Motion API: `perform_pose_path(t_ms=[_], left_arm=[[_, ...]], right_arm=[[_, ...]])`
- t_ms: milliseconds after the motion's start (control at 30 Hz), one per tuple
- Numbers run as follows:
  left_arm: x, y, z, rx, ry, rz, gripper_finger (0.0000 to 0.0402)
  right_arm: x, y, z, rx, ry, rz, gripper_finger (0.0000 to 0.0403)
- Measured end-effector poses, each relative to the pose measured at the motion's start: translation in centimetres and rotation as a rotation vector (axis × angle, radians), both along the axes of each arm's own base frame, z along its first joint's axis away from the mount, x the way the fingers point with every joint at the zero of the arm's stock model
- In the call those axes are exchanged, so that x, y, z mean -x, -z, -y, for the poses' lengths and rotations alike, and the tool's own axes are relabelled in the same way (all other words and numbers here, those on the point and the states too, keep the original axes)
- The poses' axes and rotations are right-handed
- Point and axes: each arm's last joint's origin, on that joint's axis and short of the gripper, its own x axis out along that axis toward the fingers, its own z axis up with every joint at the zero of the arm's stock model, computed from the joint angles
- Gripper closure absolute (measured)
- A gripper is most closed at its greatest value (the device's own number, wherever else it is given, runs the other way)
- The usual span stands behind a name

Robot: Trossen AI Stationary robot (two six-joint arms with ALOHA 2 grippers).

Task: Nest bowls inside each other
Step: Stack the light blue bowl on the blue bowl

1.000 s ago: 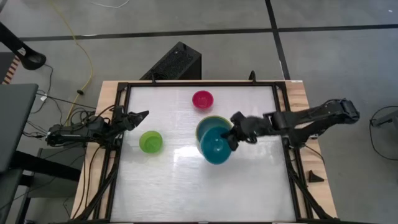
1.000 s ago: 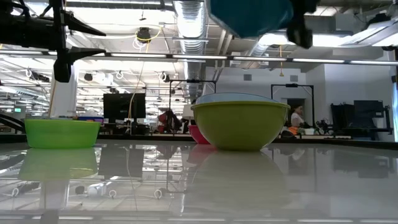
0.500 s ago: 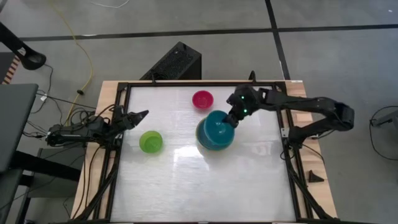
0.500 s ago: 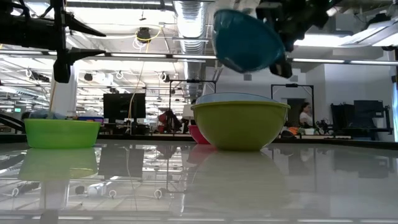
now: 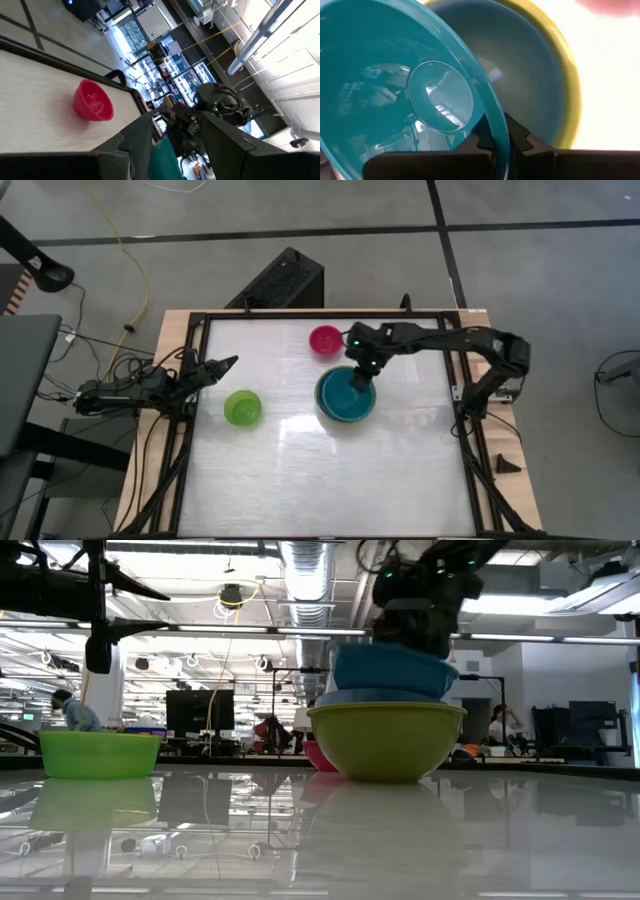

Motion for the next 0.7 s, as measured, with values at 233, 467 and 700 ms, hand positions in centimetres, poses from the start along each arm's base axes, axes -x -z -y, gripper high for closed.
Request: perform_pose_path(t_ms=[233,467,700], left_arm=[[0.0,0.0,0.0,0.014,0.009,0.009,0.0246],[0.0,0.0,0.0,0.014,0.01,0.01,0.0246],[0.0,0.0,0.0,0.01,0.009,0.006,0.0246]], right_arm=[[-2.9,0.2,0.5,0.065,-0.045,-0.107,0.037],[-4.3,1.6,0.2,0.055,-0.096,-0.218,0.0369],[-4.2,1.4,-0.1,0.118,-0.065,-0.246,0.033]])
